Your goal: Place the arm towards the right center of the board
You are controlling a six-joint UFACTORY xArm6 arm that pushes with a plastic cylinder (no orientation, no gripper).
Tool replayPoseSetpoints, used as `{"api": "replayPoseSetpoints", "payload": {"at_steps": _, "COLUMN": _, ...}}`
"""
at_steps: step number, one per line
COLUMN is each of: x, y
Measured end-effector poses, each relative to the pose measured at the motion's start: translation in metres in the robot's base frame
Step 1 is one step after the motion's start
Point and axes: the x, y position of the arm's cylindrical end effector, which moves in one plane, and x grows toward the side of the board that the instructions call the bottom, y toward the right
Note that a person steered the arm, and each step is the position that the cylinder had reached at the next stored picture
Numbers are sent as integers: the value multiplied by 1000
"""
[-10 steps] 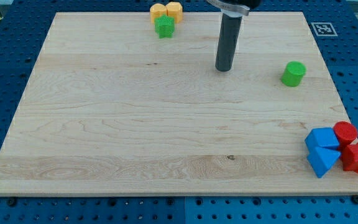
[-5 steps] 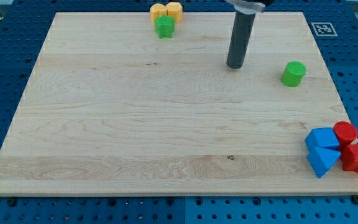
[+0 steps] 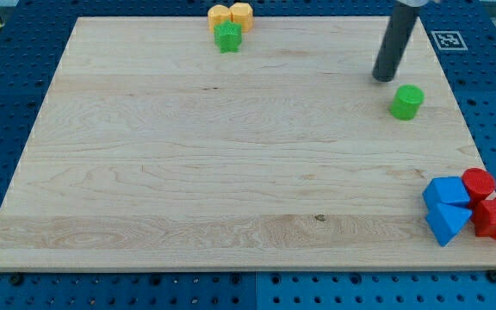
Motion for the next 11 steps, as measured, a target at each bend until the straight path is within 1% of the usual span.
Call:
{"api": "replayPoseSetpoints", "payload": {"at_steps": 1, "x": 0, "y": 27}}
{"api": "replayPoseSetpoints", "payload": {"at_steps": 3, "x": 14, "y": 82}}
{"api": "replayPoseSetpoints", "payload": {"at_steps": 4, "x": 25, "y": 99}}
{"api": "replayPoseSetpoints", "payload": {"at_steps": 5, "x": 45, "y": 102}}
{"api": "replayPoseSetpoints", "payload": {"at_steps": 8, "x": 83, "y": 104}}
{"api": "replayPoseSetpoints", "payload": {"at_steps": 10, "x": 88, "y": 76}}
{"api": "replayPoseSetpoints", "payload": {"at_steps": 11, "x": 88, "y": 76}}
